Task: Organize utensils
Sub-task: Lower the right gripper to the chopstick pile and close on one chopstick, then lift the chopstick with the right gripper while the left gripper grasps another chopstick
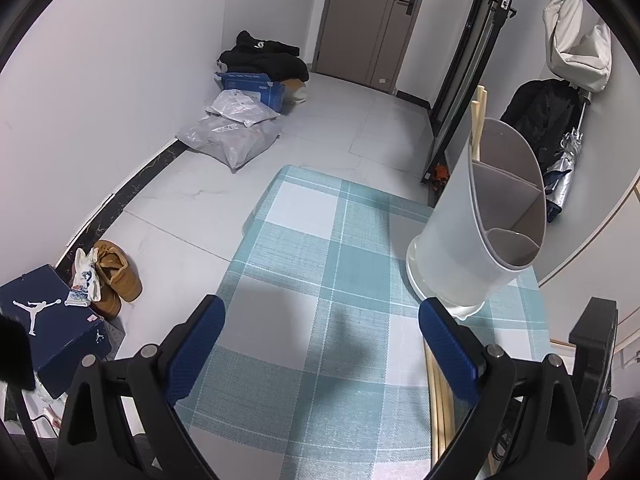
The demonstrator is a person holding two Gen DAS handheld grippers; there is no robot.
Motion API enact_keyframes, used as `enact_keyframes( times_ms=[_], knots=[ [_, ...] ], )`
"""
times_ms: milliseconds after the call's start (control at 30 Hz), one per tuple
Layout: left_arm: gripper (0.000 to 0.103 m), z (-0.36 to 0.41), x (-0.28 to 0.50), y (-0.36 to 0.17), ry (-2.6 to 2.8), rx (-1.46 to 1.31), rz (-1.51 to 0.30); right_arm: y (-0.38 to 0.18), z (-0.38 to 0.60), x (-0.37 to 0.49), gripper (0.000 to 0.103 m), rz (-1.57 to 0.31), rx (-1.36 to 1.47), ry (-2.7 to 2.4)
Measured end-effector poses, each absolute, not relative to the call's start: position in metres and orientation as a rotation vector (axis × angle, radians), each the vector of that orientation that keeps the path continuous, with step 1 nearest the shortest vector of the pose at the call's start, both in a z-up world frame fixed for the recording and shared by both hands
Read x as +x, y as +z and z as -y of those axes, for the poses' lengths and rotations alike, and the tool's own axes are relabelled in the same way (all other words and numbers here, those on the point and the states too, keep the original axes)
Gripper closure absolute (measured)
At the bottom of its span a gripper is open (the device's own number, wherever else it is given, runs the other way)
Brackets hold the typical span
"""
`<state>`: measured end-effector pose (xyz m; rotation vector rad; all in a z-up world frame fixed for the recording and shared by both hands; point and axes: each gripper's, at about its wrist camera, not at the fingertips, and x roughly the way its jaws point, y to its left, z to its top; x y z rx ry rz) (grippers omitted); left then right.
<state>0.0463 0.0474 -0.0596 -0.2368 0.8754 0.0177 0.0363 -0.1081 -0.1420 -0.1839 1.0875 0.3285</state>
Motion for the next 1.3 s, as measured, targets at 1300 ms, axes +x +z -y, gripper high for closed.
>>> enact_keyframes(
  times_ms=[1300],
  knots=[
    [0.007, 0.025, 0.047, -0.127, -0.152, -0.014, -1.214, -0.125, 0.214, 0.085, 0.103, -1.074, 0.409, 0.398]
  ],
)
